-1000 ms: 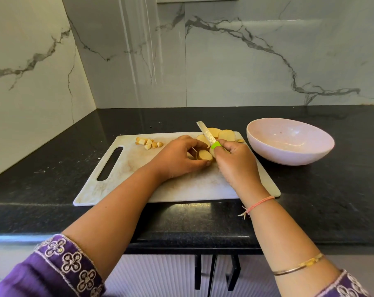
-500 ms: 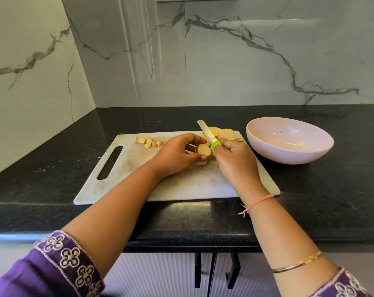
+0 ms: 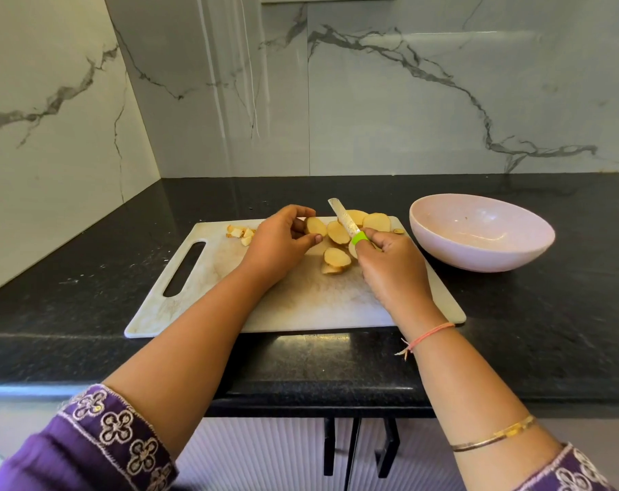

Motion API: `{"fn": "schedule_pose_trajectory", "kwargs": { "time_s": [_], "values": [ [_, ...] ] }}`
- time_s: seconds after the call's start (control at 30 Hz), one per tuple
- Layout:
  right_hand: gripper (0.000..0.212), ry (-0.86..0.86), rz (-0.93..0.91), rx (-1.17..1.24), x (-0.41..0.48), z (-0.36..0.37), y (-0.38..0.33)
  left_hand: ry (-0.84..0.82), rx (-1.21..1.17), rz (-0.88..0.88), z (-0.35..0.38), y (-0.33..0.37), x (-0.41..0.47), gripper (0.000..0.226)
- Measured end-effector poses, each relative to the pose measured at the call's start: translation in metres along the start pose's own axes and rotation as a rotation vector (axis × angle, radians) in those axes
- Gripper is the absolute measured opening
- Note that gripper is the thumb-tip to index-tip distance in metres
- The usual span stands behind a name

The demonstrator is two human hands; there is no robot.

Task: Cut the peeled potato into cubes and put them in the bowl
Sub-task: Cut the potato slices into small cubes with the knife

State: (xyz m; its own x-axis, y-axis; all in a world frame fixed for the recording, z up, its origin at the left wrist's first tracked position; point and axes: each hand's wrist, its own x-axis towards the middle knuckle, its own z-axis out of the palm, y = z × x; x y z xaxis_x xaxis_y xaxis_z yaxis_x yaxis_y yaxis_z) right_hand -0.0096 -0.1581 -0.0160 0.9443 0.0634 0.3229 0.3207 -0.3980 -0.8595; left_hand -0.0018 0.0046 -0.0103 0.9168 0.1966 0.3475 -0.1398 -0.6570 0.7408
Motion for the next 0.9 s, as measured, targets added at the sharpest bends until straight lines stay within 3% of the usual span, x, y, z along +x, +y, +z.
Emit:
{"fn": "schedule_pose_trajectory", "kwargs": {
  "time_s": [0.13,0.27,0.47,0.6,0.9],
  "values": [
    [0.027,-0.012,-0.026,-0.021,-0.002,0.001,0.0,-0.108,0.034,-0.087,-0.018,0.0,-0.003,0.031],
    [0.027,-0.085,-0.02,0.165,0.0,0.011,-0.006,-0.222,0.15,-0.135,-0.029,-0.005,-0.006,0.028],
    [0.038,-0.289,0.067,0.4,-0.004,0.028,-0.02,-0.238,0.215,-0.12,-0.025,-0.009,-0.007,0.027],
    [0.038,-0.315,0.104,0.495,-0.004,0.034,-0.026,-0.241,0.233,-0.139,-0.028,-0.012,-0.005,0.02],
    [0.035,-0.253,0.025,0.366,-0.005,0.037,-0.023,-0.24,0.267,-0.179,-0.034,-0.019,-0.004,0.03]
  ]
}}
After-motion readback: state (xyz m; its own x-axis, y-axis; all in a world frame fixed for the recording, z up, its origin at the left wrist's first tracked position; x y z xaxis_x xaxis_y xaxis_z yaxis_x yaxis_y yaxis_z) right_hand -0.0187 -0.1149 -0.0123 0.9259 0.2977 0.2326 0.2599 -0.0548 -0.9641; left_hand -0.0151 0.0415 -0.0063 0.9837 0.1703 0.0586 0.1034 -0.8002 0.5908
